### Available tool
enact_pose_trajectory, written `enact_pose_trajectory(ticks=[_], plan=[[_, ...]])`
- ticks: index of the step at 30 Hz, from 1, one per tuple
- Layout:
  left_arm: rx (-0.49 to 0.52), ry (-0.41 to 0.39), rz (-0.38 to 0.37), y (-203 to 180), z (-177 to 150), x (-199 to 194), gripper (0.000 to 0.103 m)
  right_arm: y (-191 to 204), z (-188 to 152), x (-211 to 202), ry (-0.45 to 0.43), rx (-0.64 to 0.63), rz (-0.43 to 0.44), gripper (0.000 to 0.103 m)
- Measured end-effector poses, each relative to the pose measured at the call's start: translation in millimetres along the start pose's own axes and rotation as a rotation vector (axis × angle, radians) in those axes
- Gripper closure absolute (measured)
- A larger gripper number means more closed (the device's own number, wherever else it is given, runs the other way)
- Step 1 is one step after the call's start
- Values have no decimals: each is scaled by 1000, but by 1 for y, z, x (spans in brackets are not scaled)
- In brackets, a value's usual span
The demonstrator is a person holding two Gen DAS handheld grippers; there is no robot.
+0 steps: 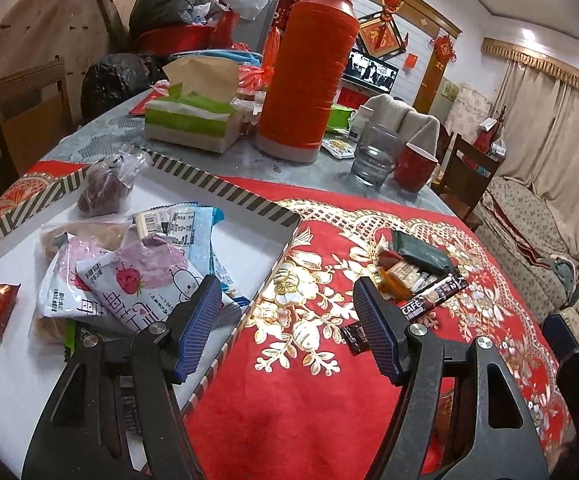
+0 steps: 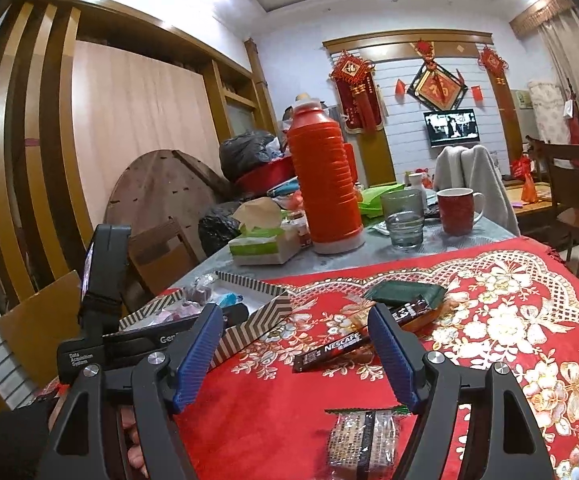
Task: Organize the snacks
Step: 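Move both tools back over the snacks on the tablecloth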
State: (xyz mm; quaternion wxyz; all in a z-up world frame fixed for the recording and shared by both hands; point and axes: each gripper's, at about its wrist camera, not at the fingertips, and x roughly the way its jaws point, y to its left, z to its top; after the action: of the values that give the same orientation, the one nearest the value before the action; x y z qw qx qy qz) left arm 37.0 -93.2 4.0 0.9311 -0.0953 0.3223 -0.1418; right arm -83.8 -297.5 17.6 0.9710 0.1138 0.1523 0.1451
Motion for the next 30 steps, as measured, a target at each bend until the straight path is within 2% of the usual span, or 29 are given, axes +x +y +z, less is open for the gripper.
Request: enact_pose_trajectory(ticks=[25,30], plan=[[-3,7,-5,1,-2,1,34,4,-2,2,-3,-24,-2,30],[13,5,-19,-3,-1,0,34,-14,1,-9,-29,43,-14,30]])
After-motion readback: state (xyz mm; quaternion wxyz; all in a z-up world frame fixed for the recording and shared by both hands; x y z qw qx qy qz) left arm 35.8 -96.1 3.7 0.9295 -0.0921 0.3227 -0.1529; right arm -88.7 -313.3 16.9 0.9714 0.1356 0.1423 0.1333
